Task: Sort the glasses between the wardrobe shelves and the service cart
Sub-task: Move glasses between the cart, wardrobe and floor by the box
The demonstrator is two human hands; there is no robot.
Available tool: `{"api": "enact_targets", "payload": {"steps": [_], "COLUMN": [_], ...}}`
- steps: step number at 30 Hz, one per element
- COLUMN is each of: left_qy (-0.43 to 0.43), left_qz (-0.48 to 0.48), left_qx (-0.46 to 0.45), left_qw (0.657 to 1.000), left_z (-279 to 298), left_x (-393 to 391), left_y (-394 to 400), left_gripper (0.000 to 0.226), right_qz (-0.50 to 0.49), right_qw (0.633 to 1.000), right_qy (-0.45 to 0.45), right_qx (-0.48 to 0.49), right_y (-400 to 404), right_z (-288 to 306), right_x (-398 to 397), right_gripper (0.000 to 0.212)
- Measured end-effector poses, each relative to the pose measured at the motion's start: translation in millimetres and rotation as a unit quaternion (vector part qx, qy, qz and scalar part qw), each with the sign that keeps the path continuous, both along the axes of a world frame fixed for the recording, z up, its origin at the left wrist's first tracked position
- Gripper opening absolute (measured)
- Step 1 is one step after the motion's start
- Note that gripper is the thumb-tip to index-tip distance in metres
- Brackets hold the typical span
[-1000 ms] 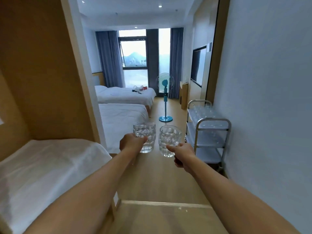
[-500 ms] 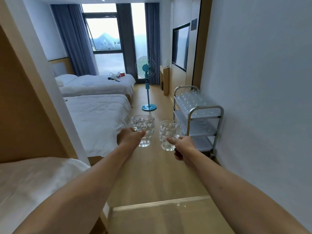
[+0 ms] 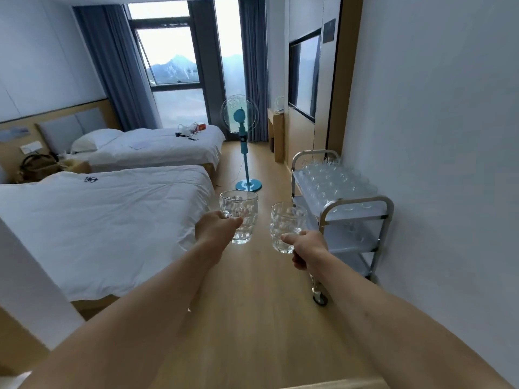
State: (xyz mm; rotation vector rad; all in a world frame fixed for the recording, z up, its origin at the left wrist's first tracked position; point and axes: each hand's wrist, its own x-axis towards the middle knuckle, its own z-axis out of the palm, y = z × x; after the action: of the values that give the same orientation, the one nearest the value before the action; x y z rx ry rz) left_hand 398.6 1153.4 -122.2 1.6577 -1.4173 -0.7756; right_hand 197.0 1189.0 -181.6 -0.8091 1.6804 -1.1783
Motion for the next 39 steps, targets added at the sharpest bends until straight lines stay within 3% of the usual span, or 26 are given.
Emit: {"api": "enact_targets", "payload": {"steps": [17, 25, 36, 39], "left_qy": [0.078, 0.083, 0.07, 0.07], "left_qz": [-0.099, -0.139, -0.168, -0.173], "left_qx": [0.046, 0.067, 0.092, 0.102], "left_qw": [0.991, 0.985, 0.979, 0.977], "left_z": [-39, -54, -98, -114], "left_x": [-55, -68, -109, -134], "left_y": [-301, -455, -623, -675], "left_gripper": [0.014, 0.022, 0.028, 0.028], "right_qz": [-0.096, -0.14, -0.161, -0.167], "right_qw": [0.995, 0.99, 0.985, 0.983], "right_qy": [-0.004, -0.007, -0.016, -0.017], "right_qx": [0.006, 0.031, 0.065, 0.069], "right_y": [-251, -379, -535, -588], "right_z": [-15, -20, -55, -69], "right_x": [-38, -32, -63, -85], "right_gripper": [0.028, 0.042, 0.028, 0.034]}}
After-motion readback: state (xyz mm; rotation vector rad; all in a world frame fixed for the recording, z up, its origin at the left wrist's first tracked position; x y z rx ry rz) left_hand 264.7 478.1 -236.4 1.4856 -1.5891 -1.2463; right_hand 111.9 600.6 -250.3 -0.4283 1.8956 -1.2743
